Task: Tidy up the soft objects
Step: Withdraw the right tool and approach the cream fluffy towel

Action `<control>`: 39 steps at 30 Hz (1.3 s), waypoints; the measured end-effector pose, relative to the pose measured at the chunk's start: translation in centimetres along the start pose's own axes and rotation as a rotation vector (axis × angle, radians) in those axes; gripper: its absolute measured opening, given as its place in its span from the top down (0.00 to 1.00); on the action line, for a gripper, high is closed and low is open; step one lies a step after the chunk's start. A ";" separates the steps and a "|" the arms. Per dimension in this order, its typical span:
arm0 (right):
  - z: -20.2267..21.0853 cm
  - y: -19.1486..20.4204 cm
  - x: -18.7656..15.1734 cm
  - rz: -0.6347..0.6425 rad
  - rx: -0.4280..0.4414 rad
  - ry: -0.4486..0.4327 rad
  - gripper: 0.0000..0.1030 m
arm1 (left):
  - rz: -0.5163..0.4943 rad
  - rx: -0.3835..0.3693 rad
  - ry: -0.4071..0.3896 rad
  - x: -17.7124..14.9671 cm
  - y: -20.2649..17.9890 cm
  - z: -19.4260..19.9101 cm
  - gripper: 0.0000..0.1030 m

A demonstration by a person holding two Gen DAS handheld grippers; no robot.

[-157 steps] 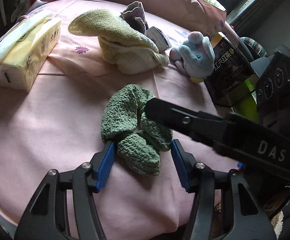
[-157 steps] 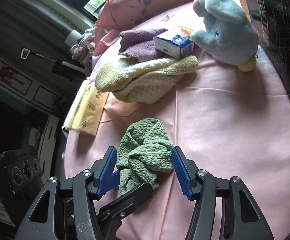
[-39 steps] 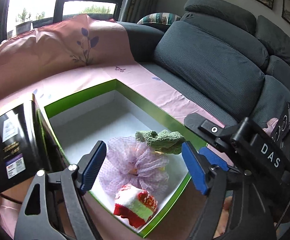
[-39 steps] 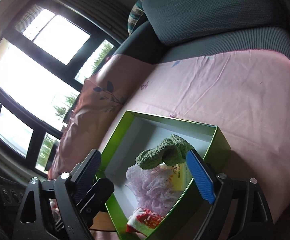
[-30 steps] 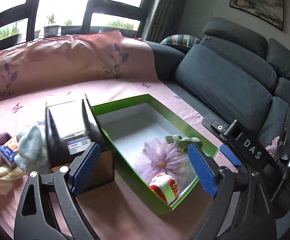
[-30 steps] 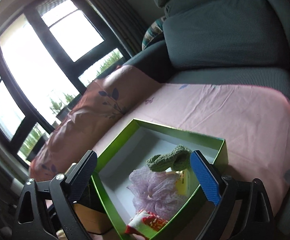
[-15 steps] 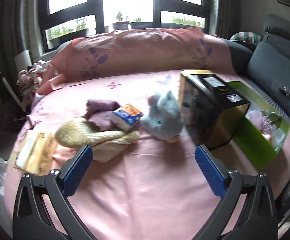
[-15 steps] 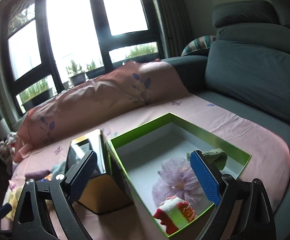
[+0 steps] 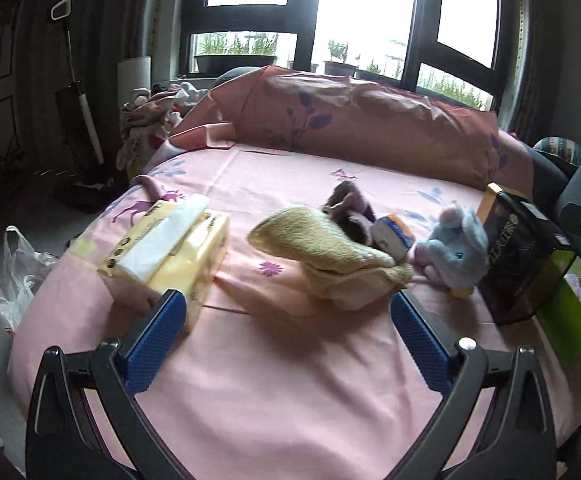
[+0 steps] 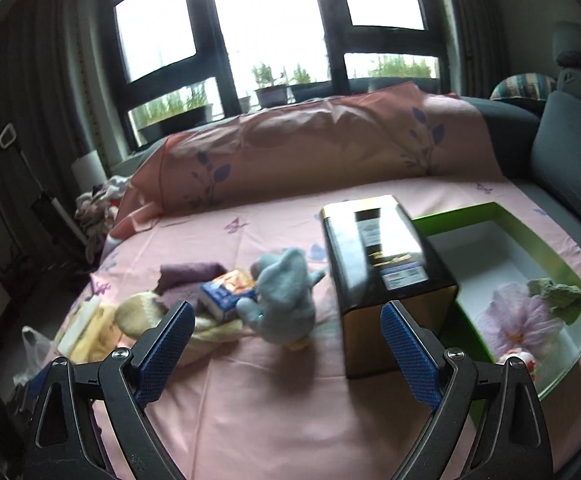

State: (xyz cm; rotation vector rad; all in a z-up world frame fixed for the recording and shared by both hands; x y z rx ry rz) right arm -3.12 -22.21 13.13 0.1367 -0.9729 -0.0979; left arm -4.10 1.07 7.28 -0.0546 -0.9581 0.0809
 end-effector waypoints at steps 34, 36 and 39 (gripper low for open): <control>-13.4 6.0 -9.5 0.143 -0.123 0.352 0.00 | 0.148 0.030 0.156 -1.2 6.4 -1.2 0.01; -13.6 6.1 -9.5 0.142 -0.121 0.351 0.00 | 0.156 0.031 0.150 -1.1 6.5 -1.1 0.01; -13.5 6.1 -9.6 0.142 -0.121 0.350 0.00 | 0.173 0.026 0.160 -1.0 6.8 -1.1 0.01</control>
Point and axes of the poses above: each gripper's, at about its wrist camera, not at the fingertips, and z roughly against the way its jaws point, y to its left, x to its top, the point moved 3 cm from there along -z, roughly the way its jaws point, and after that the axes turned 1 degree about x, right-handed, at the moved point
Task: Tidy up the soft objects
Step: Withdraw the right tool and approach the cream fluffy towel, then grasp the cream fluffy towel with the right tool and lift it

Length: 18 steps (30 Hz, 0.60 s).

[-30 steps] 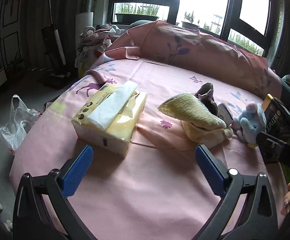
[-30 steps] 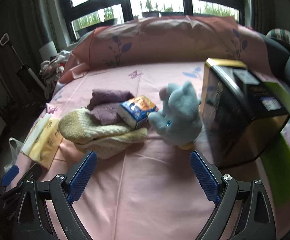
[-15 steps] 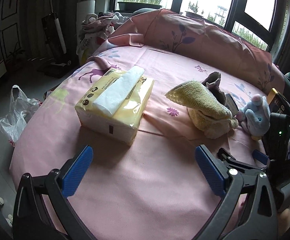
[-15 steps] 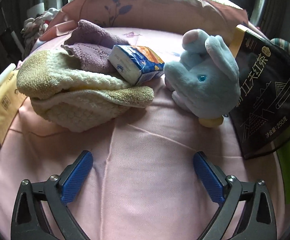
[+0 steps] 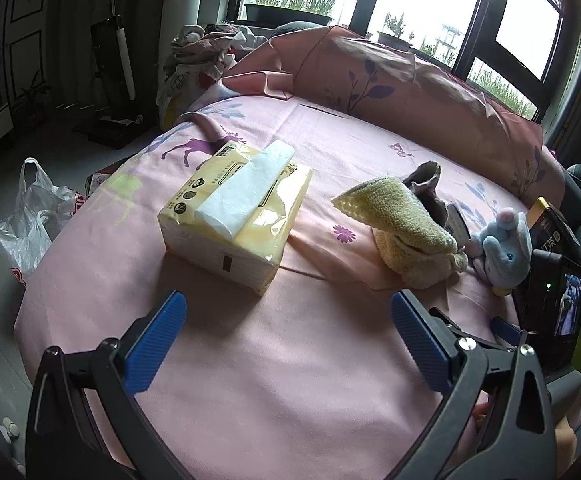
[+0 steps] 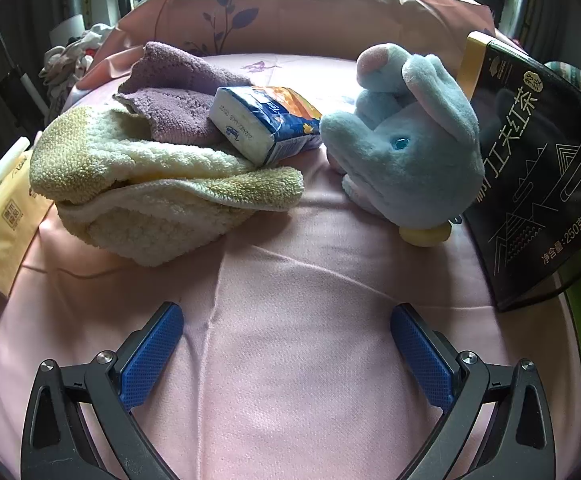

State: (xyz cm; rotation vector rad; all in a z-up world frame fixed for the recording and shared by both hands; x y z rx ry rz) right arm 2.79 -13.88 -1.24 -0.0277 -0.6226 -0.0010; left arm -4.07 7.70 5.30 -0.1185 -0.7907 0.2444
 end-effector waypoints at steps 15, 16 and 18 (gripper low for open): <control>0.7 0.0 1.5 -0.076 0.088 0.016 0.01 | 0.241 -0.176 0.120 1.2 3.5 -1.2 0.02; 1.4 0.2 1.8 -0.077 0.116 0.003 0.02 | 0.251 -0.197 0.125 1.2 3.6 -1.2 0.02; 3.1 1.0 2.7 -0.060 0.155 -0.038 0.04 | 0.251 -0.191 0.119 1.3 3.5 -1.0 0.02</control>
Point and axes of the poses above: each gripper's, at about its wrist camera, not at the fingertips, and z roughly against the way its jaws point, y to its left, x to its top, the point moved 3 cm from there along -z, roughly the way its jaws point, and after that the axes turned 1 degree about x, right-handed, at the moved point
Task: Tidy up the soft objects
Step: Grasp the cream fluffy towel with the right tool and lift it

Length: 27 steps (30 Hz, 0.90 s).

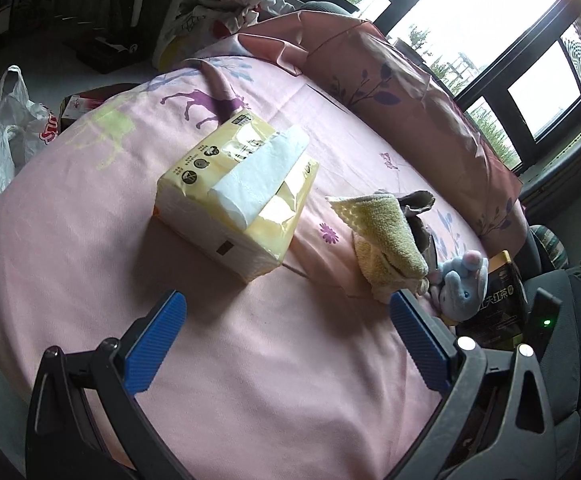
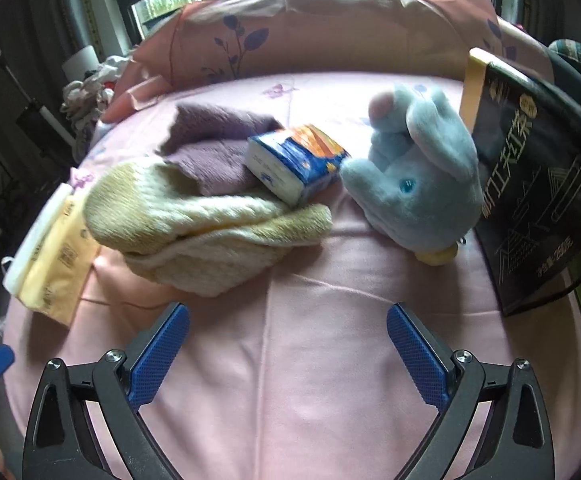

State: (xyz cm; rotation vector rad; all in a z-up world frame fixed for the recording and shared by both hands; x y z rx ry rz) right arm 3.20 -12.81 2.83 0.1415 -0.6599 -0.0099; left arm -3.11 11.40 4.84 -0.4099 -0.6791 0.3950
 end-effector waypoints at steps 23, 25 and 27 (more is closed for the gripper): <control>-4.8 7.1 3.0 0.182 -0.059 0.015 0.71 | -0.001 0.049 -0.018 1.2 0.4 0.1 0.08; -3.3 6.4 3.2 0.150 -0.013 0.005 0.74 | 0.007 0.048 -0.015 1.2 0.5 0.1 0.08; -0.5 6.2 3.2 0.136 0.035 -0.021 0.75 | 0.016 0.045 -0.011 1.2 0.8 0.0 0.08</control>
Point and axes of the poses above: each gripper's, at about its wrist camera, not at the fingertips, and z roughly against the way its jaws point, y to its left, x to its top, the point moved 3 cm from there along -z, roughly the way its jaws point, and after that the axes turned 1 degree about x, right-handed, at the moved point
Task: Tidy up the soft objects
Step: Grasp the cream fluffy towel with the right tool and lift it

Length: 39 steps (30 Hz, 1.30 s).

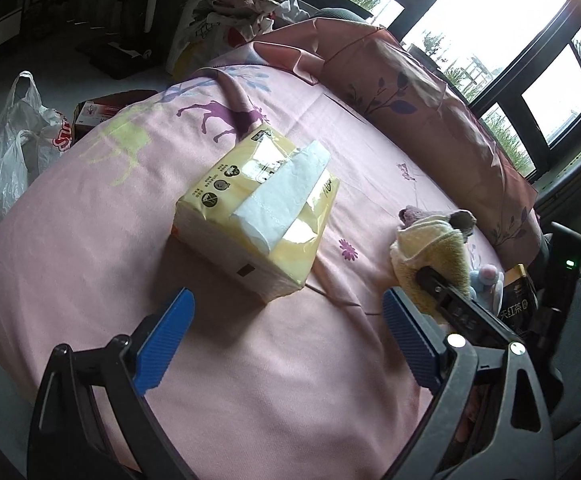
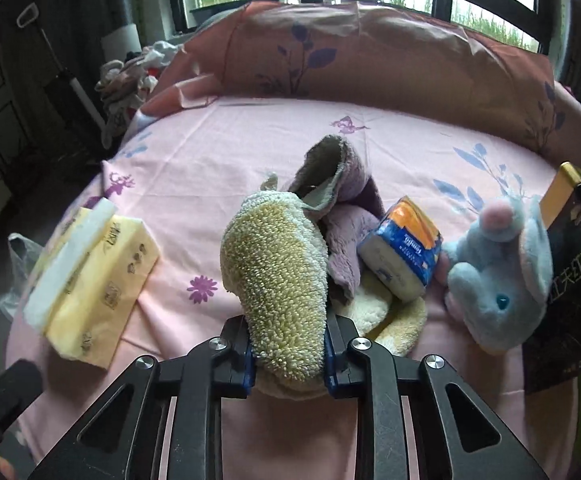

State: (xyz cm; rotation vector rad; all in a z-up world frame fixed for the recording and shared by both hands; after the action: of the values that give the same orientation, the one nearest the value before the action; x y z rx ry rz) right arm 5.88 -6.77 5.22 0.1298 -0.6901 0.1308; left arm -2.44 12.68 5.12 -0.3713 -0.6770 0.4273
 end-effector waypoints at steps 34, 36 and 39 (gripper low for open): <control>6.0 -9.6 -11.3 -0.369 0.264 0.044 0.22 | -0.203 -0.193 0.211 -5.8 -5.9 -1.7 0.07; 7.0 -10.8 -11.0 -0.416 0.274 -0.010 0.22 | -0.222 -0.209 0.208 -6.2 -6.7 -1.8 0.07; 7.8 -12.2 -10.7 -0.463 0.272 -0.061 0.22 | -0.266 -0.230 0.229 -7.1 -8.3 -2.1 0.07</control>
State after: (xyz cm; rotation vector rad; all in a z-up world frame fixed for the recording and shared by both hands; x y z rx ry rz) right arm -5.19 -20.91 3.37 0.5516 -0.6846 -0.2253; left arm -3.86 1.76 3.72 -0.5309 -0.5431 0.0520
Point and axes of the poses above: each gripper's, at about its wrist camera, not at the fingertips, and z roughly against the way its jaws point, y to its left, x to its top, the point moved 3 cm from there along -z, roughly the way its jaws point, and after that the axes turned 1 degree about x, right-handed, at the moved point
